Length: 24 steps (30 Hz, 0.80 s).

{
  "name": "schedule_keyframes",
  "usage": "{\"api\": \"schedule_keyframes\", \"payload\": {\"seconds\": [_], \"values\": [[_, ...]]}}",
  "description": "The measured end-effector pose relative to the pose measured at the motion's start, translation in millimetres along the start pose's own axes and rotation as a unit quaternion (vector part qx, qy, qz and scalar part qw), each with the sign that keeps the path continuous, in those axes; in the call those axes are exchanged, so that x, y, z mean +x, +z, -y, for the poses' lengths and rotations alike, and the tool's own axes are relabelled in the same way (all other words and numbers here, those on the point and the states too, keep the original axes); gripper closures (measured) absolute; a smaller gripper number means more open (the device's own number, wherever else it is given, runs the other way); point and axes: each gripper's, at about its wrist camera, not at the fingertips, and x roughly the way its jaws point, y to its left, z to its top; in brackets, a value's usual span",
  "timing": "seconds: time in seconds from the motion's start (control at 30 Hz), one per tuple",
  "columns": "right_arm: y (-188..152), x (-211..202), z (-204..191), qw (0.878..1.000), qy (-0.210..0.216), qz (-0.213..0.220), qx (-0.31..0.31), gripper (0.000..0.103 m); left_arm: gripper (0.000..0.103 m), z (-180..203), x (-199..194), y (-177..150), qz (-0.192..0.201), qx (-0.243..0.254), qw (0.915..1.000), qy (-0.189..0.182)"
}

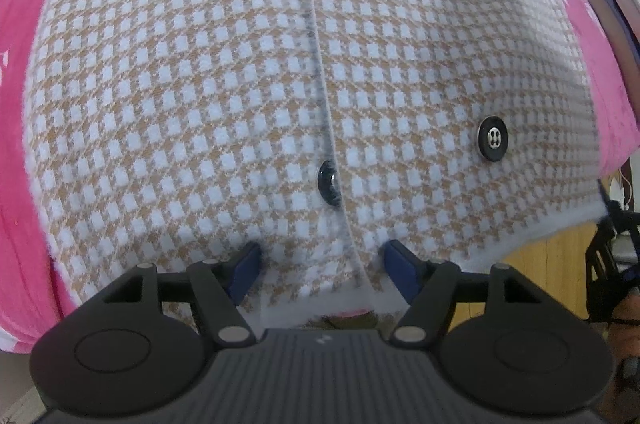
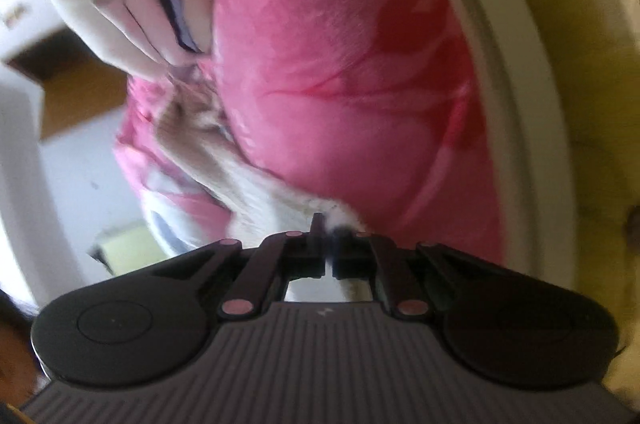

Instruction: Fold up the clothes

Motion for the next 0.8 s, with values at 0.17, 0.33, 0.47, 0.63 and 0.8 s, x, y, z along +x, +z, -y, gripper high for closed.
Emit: {"api": "schedule_keyframes", "payload": {"seconds": [0.17, 0.33, 0.47, 0.63, 0.8], "values": [[14.7, 12.2, -37.9, 0.982, -0.082, -0.061, -0.158, 0.102, 0.029, 3.9, 2.5, -2.0, -0.001, 0.016, 0.9999, 0.001], [5.4, 25.5, -91.4, 0.924, -0.176, -0.143, -0.308, 0.1, 0.029, 18.0, -0.5, -2.6, 0.004, 0.022, 0.9997, -0.002], [-8.0, 29.0, -129.4, 0.828, -0.299, -0.212, -0.425, 0.081, 0.033, 8.0, -17.5, -9.1, 0.011, -0.005, 0.9996, -0.025], [-50.9, 44.1, -191.6, 0.717, -0.308, -0.231, -0.581, 0.082, 0.043, -7.1, -45.1, 9.5, 0.074, -0.026, 0.9967, -0.02], [-122.5, 126.9, -233.7, 0.665, -0.165, -0.253, -0.683, 0.085, 0.044, 32.4, -58.2, 35.5, 0.171, 0.064, 0.9824, -0.038]]}}
